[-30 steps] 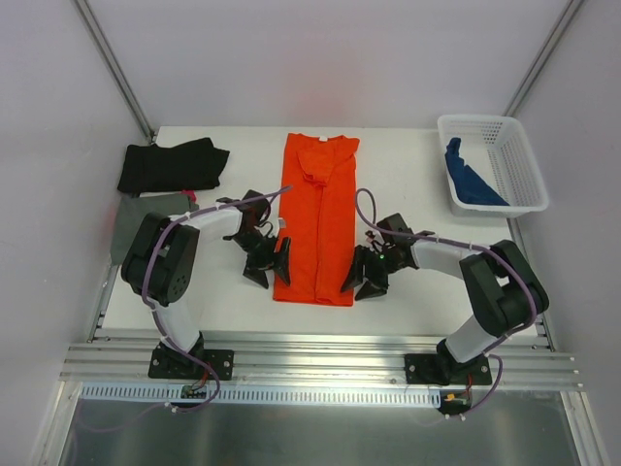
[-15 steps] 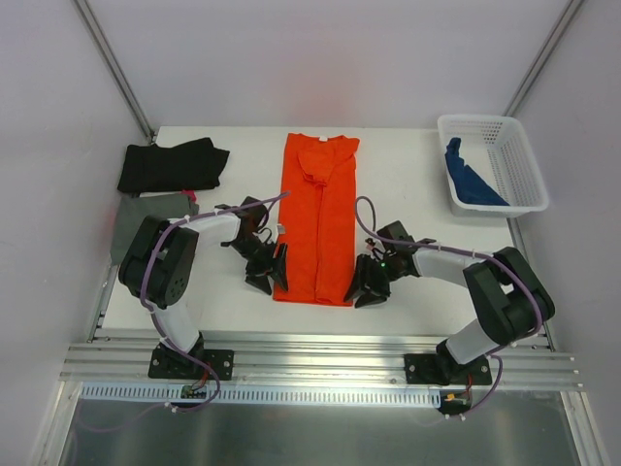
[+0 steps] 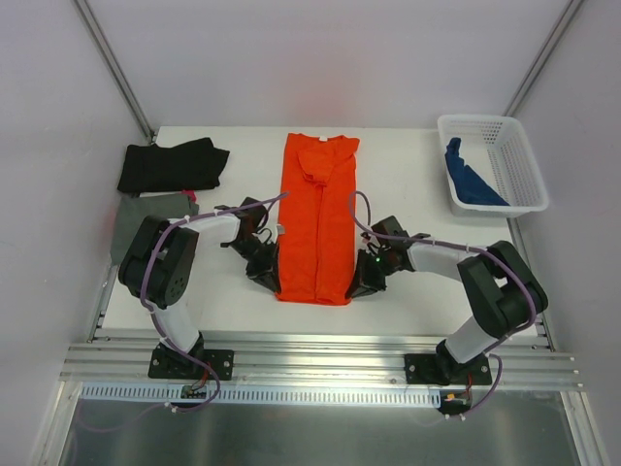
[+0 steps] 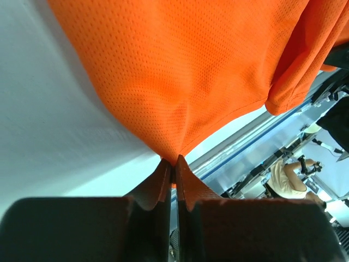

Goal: Fold and stack the t-shirts
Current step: Grab the bottom of the folded rectangular tshirt with both arms, then fold the folded rectangular tshirt in 1/3 of the way

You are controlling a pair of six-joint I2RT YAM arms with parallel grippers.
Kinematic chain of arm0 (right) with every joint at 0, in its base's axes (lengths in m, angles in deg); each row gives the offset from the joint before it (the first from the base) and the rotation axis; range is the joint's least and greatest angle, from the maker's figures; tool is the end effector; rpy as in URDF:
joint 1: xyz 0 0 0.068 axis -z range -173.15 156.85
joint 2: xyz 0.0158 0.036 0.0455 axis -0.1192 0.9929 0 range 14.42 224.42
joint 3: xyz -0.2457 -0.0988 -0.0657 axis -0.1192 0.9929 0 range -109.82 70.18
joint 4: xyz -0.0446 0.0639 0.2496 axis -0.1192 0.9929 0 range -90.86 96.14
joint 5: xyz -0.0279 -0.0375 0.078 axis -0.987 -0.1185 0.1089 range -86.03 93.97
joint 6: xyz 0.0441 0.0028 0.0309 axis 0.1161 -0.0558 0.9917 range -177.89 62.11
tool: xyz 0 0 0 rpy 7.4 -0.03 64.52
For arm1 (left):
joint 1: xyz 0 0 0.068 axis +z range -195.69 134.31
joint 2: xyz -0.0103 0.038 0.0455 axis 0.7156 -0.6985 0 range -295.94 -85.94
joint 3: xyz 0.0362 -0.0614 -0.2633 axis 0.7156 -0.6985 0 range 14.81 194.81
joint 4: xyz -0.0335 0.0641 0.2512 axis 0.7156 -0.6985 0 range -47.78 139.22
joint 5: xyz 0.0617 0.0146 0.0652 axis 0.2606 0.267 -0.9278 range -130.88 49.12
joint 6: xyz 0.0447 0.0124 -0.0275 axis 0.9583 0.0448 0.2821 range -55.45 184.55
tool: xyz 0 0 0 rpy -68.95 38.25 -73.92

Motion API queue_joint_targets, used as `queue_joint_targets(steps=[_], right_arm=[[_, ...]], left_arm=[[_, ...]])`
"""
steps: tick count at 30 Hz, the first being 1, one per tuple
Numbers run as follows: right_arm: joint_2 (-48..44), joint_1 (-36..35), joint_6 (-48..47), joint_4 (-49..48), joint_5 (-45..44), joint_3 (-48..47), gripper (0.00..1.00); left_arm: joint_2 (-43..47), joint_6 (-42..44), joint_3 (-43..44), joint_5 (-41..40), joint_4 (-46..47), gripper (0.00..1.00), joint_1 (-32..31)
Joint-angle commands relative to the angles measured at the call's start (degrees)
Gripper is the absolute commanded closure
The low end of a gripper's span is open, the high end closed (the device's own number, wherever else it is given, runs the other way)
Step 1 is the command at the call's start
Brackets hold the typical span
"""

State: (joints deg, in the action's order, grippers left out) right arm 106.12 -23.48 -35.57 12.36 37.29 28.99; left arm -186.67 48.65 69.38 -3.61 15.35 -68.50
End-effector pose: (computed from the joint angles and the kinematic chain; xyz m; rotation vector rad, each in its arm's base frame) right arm 0.2284 0.1561 0.1334 -0.3911 2.7842 1.0426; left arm 0.2680 -0.1362 0.1369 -0.2609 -2.9038 1.0114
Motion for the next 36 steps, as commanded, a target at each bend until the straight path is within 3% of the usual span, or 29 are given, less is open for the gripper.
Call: queue_joint_targets(steps=[1,13,21,31,36], right_arm=[[-2.48,-0.26,-3.5,2.69,-1.24,-3.63,0.99],[-10.4,2.55,-8.53,10.25,-2.3,-8.56,0.99],[-13.92,6.23,-10.11,12.1,-3.53,-11.28,0.99],[-6.72,11.95,-11.87,10.79,-3.35,-27.53,0.99],[2.24,14.06,-12.48,8.67,-3.44,-36.92,0.99]], left_arm=[[2.02,0.69,0.98,0.69,-1.55,1.0,1.1],[10.63,4.12,4.93,1.48,-5.94,1.0,1.27],[13.63,7.28,12.05,-0.54,-8.93,1.0,1.27],[5.9,8.69,26.54,-1.94,-10.08,1.0,2.5],[-1.74,9.22,36.47,-3.0,-9.99,1.0,5.31]])
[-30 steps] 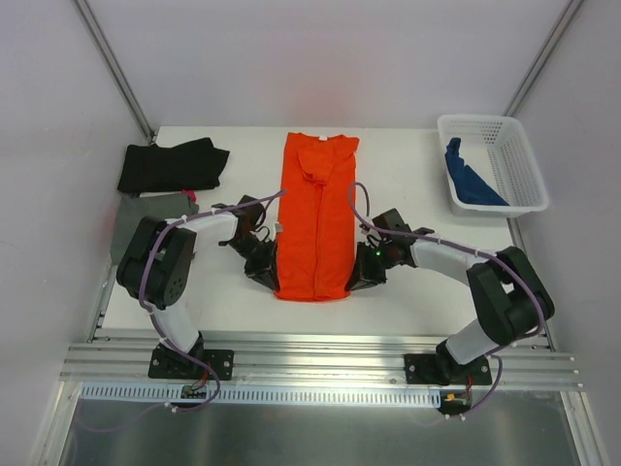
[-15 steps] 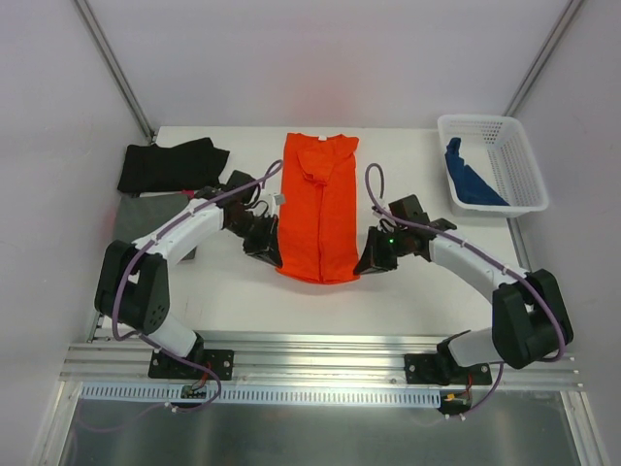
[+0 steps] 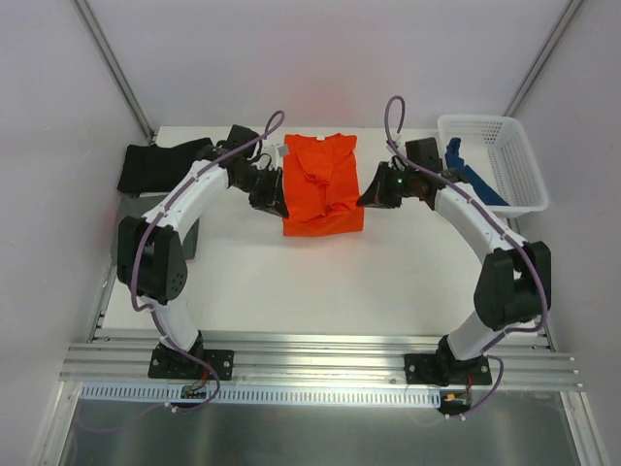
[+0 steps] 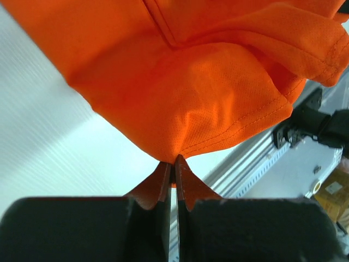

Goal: Fold and stack the t-shirts
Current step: Fold the folded rectangular tshirt in 1/3 of the way

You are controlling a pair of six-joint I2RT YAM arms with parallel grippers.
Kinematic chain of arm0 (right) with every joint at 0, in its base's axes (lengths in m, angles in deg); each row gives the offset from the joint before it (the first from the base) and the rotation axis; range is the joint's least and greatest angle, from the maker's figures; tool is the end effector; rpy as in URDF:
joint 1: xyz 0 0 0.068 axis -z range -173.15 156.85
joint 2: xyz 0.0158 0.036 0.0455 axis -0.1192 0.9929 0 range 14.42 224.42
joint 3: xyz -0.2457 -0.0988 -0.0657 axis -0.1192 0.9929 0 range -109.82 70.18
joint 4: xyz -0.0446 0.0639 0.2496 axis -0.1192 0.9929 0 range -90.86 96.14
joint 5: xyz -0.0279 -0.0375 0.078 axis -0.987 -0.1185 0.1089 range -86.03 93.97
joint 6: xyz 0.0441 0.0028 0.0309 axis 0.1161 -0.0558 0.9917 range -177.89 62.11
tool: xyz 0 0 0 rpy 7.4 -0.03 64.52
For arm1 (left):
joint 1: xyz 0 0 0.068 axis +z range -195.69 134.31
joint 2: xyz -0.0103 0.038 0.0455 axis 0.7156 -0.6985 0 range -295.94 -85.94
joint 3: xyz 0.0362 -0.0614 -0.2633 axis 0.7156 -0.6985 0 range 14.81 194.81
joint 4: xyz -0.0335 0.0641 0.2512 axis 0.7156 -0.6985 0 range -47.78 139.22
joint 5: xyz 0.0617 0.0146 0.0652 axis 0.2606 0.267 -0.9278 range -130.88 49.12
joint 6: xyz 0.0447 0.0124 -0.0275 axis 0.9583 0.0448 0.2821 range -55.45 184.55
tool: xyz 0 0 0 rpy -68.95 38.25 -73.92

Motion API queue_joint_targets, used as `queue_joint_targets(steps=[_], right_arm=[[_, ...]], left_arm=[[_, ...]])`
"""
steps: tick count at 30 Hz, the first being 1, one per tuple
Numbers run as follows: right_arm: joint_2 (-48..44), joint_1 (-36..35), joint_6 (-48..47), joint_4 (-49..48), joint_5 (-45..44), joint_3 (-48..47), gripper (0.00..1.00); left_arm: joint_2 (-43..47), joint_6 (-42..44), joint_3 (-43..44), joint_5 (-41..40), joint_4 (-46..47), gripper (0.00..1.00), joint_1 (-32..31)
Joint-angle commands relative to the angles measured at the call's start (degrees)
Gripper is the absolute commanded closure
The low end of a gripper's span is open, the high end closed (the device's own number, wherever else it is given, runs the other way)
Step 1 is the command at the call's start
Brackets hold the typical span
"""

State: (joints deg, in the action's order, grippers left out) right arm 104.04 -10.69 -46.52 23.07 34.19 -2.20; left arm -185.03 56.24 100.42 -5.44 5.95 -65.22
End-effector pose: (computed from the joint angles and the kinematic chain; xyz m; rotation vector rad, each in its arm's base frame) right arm 0.3274 0.1221 0.2932 -0.4055 2.2837 0.8629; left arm 0.3421 -0.1434 0.2892 0.4929 2.5232 -0.9775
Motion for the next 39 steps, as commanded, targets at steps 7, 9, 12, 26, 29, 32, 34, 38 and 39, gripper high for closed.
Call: queue_joint_targets(steps=[7,9,12,26,29,32,34,38,39], right_arm=[[16.97,2.51,-2.23,-3.53,-0.25,-15.93,0.99],[21.53,2.77,-2.06,-5.02,-0.42,-17.61,0.99],[26.98,2.78,-1.8,-7.82,-0.77,-21.74,0.93],[20.6,3.21,-3.21,-5.81,-2.97,-18.95,0.3],[18.75,2.16,-2.59,-6.87,-2.8,-16.75,0.31],[19.88,0.49,-1.8,-8.18,-2.71,-16.83,0.32],[22.16,-0.83,-1.45,-8.28,-2.01,-18.75,0.32],[27.26,-2.23,-0.48,-8.1,-1.57,-22.26,0.32],[28.05,-2.5,-0.39,-8.1,-1.3,-22.8,0.32]], left_arm=[[-17.69,1.81,17.92,-2.3,-0.15,1.0,5.73],[-21.04,1.72,22.66,-2.57,0.28,1.0,6.08],[-28.77,1.64,29.34,-2.4,1.25,1.0,6.35],[-21.86,1.2,28.14,-6.53,2.31,0.01,6.26],[-19.22,1.02,25.24,-4.78,2.4,0.02,6.08],[-19.56,0.76,25.05,-1.27,2.48,0.04,6.08],[-21.4,0.41,26.36,0.76,2.57,0.05,5.73],[-25.71,-0.91,28.21,2.96,2.75,0.05,4.94],[-27.02,-1.0,28.3,3.14,2.84,0.05,4.77]])
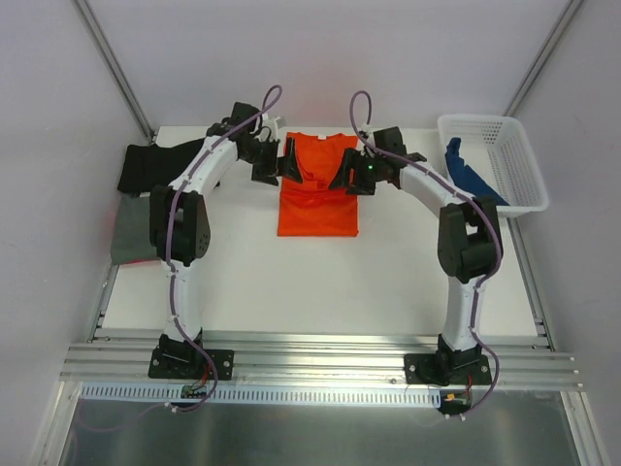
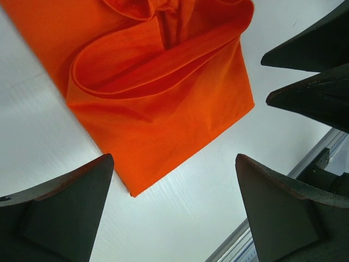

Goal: Fold and stack the t-shirts
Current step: Fold the folded rectangular tshirt in 1/3 of the way

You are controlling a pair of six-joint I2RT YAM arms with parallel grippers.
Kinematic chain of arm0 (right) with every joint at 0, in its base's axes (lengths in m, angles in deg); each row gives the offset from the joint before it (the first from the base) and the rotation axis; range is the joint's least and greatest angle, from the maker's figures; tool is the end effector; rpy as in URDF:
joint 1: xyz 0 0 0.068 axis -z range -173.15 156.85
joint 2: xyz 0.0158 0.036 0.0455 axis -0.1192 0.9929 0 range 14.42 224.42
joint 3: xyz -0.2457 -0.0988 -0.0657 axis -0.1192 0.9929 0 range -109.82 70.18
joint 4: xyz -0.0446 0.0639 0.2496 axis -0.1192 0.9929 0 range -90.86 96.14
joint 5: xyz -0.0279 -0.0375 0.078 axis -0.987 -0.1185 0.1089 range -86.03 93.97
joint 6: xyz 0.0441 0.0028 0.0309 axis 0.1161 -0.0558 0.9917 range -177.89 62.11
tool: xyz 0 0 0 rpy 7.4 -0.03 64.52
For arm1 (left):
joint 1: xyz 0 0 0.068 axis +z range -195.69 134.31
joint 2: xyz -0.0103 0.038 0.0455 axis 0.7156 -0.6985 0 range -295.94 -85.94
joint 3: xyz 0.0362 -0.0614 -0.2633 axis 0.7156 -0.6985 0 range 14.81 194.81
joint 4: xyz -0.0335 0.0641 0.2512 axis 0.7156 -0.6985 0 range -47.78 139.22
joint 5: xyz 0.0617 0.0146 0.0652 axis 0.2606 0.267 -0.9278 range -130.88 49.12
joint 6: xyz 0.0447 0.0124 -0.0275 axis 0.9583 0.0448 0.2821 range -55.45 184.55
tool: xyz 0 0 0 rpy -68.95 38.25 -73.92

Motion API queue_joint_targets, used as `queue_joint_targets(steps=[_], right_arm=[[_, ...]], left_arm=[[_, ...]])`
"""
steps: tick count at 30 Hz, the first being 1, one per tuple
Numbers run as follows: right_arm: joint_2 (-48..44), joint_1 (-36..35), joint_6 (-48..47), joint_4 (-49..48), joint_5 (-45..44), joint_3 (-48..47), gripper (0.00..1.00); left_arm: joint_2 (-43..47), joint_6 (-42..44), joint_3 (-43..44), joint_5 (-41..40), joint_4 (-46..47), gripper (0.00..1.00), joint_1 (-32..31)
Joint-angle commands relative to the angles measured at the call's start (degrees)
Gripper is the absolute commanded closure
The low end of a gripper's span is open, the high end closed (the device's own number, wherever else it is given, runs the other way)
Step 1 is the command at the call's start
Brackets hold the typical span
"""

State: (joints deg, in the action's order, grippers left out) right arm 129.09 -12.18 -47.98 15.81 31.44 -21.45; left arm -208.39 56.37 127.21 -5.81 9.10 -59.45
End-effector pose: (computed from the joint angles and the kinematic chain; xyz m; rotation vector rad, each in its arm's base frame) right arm 0.4300 0.1655 0.2452 -0.4423 2.2539 0.8078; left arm 0.4607 -0.1340 0.2734 0.3946 2.4060 -0.9184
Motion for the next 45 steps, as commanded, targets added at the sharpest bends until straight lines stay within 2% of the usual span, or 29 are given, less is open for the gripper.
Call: queue_joint_targets(steps=[1,9,18,23,28,33,38,42,45], right_arm=[[3.97,-1.1,1.16,-0.85,1.8,-4.16,0.32],[13.02,0.3,2.12,-2.87,1.72,-8.03,0.32],[22.7,0.66,4.59,-6.03,0.13,-23.93,0.32],[23.76,0.57,4.06,-7.53,-1.18,-26.75,0.32],[22.79,0.57,3.97,-7.61,-1.01,-24.21,0.32],[17.81,0.83,1.44,-6.91,-1.18,-21.14,0.32],[8.31,3.2,-0.07,-3.66,-0.31,-11.57,0.32],[0.48,5.84,0.19,-0.76,1.71,-0.93,0.32],[-3.83,7.07,0.02,-0.49,2.51,6.89,0.32]], left_arm=[[-4.28,-1.3,1.51,3.51,-0.14,0.05,-1.09],[-7.45,-1.83,4.41,4.92,1.44,0.06,-3.55],[-4.9,-0.78,-2.18,2.9,1.89,0.06,-5.58],[-9.02,1.33,3.25,0.18,1.97,0.07,-5.58],[-16.32,1.24,13.43,-2.98,2.5,0.08,-5.49],[-16.95,1.15,15.92,-6.59,3.29,0.07,-5.49],[-8.08,0.54,6.97,-10.19,2.85,0.05,-4.17],[1.23,-0.78,-3.04,-7.22,1.62,0.08,-1.98],[4.58,-1.22,-11.12,-4.93,1.01,0.11,0.48]])
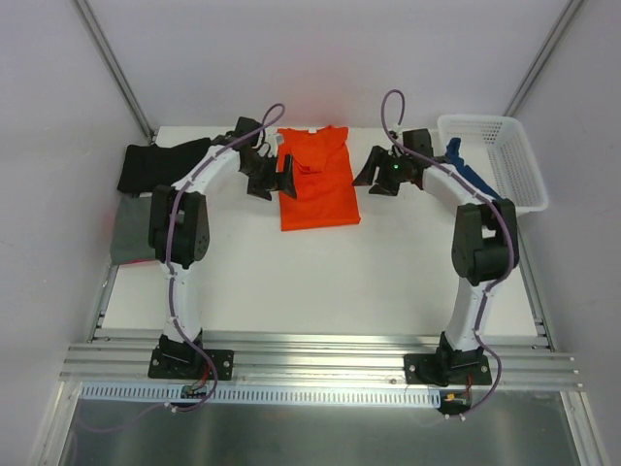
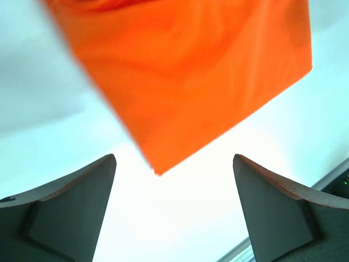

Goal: Fold and stack the t-shirts
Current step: Fold the folded rectangular tshirt in 1/3 of the way, then grab one side of the 2/3 rectangular tshirt with both arms

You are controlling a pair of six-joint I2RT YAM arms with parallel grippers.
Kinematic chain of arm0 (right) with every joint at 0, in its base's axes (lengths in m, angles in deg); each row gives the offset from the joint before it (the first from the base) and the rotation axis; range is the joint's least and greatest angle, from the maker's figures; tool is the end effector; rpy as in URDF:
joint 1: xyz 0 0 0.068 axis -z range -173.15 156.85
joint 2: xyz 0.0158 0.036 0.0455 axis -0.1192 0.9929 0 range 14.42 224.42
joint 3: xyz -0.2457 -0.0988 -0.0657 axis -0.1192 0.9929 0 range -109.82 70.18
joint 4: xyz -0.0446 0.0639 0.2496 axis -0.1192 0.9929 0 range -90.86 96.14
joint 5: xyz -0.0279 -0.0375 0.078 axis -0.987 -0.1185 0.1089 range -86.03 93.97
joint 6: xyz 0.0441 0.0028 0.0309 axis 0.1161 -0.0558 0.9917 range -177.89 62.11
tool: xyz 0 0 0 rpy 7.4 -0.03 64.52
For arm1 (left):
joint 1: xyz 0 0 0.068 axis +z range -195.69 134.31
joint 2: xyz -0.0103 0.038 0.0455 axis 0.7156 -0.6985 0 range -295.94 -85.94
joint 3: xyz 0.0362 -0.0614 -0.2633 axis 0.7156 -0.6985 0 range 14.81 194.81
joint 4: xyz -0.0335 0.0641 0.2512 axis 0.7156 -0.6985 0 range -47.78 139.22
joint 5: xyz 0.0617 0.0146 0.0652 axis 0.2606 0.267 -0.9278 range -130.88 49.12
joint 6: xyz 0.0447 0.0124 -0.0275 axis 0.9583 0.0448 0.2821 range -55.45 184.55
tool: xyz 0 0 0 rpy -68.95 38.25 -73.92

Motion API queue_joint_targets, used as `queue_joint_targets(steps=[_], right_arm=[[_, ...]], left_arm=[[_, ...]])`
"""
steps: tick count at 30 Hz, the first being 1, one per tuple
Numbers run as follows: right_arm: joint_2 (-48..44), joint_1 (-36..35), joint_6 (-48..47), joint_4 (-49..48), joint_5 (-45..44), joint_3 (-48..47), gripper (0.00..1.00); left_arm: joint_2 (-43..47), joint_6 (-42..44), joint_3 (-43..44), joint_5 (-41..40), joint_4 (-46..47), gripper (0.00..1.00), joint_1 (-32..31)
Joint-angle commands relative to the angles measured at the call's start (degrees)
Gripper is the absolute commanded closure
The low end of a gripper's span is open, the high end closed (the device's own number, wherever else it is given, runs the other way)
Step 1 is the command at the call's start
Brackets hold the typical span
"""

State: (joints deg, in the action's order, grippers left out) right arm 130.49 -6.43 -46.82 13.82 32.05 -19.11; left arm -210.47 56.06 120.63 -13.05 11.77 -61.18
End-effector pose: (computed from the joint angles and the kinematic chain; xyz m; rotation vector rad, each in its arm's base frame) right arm 0.4447 0.1220 0.2240 -0.3033 2.2927 0.7804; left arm 0.4578 -0.1442 0.2216 0.3482 2.5404 -0.7812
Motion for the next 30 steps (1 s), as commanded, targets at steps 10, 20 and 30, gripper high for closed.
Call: queue_joint_targets(steps=[10,20,30], right_arm=[[-3.49,1.59,-2.37,1.84,2.69,8.53,0.31],[0.65,1.5,-2.28,0.97,1.98,8.08,0.32],[0.65,0.27,0.44,0.62,3.3,10.72,0.37]], left_arm=[[3.86,-0.56,-9.49,3.1,-2.01,0.14,3.27],[-2.38,-1.62,-5.89,6.26,-2.01,0.19,3.01],[-1.6,-3.11,-10.0,9.25,-1.92,0.34,2.22]])
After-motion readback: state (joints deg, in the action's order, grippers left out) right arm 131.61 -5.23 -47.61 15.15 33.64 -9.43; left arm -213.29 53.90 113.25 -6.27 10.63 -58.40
